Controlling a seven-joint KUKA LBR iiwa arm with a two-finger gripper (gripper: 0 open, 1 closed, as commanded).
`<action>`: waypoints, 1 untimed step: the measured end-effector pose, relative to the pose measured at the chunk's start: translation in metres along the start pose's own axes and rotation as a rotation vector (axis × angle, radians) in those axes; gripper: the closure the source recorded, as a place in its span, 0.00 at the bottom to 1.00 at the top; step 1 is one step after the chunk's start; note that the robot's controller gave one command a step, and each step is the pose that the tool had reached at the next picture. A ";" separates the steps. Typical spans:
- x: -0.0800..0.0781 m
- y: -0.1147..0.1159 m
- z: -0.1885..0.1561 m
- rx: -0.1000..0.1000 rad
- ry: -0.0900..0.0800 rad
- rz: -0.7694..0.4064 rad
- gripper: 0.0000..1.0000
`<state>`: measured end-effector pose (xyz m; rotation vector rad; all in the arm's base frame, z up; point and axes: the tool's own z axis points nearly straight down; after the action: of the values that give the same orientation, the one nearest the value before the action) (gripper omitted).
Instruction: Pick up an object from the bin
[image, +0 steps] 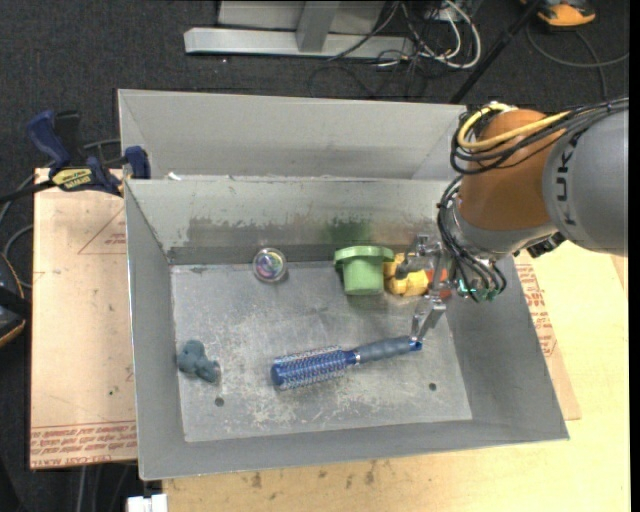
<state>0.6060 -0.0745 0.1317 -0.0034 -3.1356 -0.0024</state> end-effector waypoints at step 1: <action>0.066 -0.041 0.035 0.002 0.002 -0.040 0.00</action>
Offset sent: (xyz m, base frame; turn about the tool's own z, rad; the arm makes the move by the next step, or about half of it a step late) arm -0.0628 -0.0378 -0.0320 -0.0465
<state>0.5397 -0.1149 0.0968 0.0586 -3.1333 -0.0003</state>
